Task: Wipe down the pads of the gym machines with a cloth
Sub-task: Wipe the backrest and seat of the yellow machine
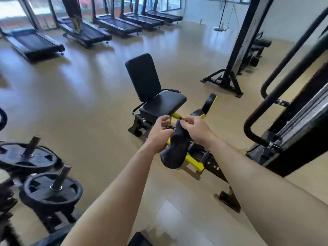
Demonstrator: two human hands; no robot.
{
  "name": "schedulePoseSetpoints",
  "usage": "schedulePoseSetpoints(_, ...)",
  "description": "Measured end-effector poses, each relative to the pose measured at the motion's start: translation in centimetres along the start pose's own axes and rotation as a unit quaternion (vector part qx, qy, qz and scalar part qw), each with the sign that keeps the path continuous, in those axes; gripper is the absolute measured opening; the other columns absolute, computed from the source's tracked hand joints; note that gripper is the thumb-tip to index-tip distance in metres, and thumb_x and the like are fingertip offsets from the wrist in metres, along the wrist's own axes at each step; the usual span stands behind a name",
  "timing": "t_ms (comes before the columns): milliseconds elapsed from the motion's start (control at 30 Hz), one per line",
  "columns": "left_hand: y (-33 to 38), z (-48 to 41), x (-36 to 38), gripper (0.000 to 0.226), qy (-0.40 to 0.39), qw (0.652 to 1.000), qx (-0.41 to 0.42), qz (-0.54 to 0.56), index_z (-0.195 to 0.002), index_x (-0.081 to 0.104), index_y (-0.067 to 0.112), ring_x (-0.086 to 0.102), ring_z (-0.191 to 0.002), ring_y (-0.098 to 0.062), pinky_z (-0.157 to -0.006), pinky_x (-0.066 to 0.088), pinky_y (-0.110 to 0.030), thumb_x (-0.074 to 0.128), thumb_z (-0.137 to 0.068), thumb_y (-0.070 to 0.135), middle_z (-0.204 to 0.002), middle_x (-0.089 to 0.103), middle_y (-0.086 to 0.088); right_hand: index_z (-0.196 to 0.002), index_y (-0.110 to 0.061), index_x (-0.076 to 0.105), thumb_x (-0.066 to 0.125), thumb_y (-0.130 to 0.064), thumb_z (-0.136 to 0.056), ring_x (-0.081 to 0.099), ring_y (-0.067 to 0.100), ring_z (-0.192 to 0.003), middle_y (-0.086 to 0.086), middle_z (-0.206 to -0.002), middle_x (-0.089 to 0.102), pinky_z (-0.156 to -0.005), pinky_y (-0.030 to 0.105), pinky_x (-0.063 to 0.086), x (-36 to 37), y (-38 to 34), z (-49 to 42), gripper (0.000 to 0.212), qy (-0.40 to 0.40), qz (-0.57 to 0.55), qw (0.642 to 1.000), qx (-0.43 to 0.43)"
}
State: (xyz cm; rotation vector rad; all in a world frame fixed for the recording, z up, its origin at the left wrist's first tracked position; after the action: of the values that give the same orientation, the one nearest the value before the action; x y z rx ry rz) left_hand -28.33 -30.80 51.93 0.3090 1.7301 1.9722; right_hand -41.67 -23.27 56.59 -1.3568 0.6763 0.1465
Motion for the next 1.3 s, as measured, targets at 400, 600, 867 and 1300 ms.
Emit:
schedulePoseSetpoints(400,3.6,-14.6,2.7,0.023,0.098,0.984,0.019,-0.149,-0.085,0.065,0.036,0.068,-0.087,-0.019,-0.084,0.056,-0.038,0.065,-0.078,0.013,-0.084,0.070,0.007,-0.090,-0.019,0.071,0.080,-0.043,-0.082,0.063,0.009,-0.072,-0.006,-0.076,0.067,-0.061,0.023,0.048,-7.1,3.0,-15.7,0.027,-0.144,0.038,0.989,0.022)
schedulePoseSetpoints(600,4.8,-26.1,0.7,0.028,0.129,0.971,0.065,-0.189,-0.094,0.068,0.030,0.063,-0.092,-0.010,-0.081,0.044,-0.019,0.062,-0.084,0.005,-0.091,0.068,0.013,-0.099,-0.012,0.071,0.069,-0.018,-0.092,0.072,0.028,-0.090,0.011,-0.099,0.075,-0.087,0.036,0.057,-5.7,5.1,-26.4,0.010,-0.247,0.067,0.960,0.114)
schedulePoseSetpoints(867,4.4,-45.4,-7.5,0.018,0.164,0.967,0.002,-0.193,-0.104,0.063,0.027,0.059,-0.096,-0.016,-0.083,0.041,-0.028,0.056,-0.094,0.014,-0.097,0.064,0.009,-0.108,0.001,0.074,0.070,-0.026,-0.082,0.071,0.037,-0.097,0.026,-0.110,0.073,-0.089,0.045,0.053,-2.4,4.2,-45.1,0.038,-0.206,-0.229,0.926,0.218)
schedulePoseSetpoints(1300,0.0,-68.9,-12.4,0.009,0.135,0.965,-0.119,-0.191,-0.098,0.062,0.025,0.058,-0.083,-0.009,-0.068,0.042,-0.026,0.056,-0.093,0.021,-0.087,0.063,0.012,-0.103,0.005,0.075,0.060,-0.010,-0.089,0.065,0.028,-0.089,0.023,-0.098,0.067,-0.102,0.042,0.048,6.6,6.8,-68.0,0.025,-0.175,-0.638,0.681,0.312)
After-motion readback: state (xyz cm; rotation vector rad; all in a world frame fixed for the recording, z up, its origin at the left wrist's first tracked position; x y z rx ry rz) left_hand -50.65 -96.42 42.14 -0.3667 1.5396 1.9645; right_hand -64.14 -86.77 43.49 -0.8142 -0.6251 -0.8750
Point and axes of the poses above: each hand's wrist, its own z-axis away from the middle knuckle, its own x-axis out of the palm, y = z × x, the point moved 1 cm from there along -z, towards the middle knuckle
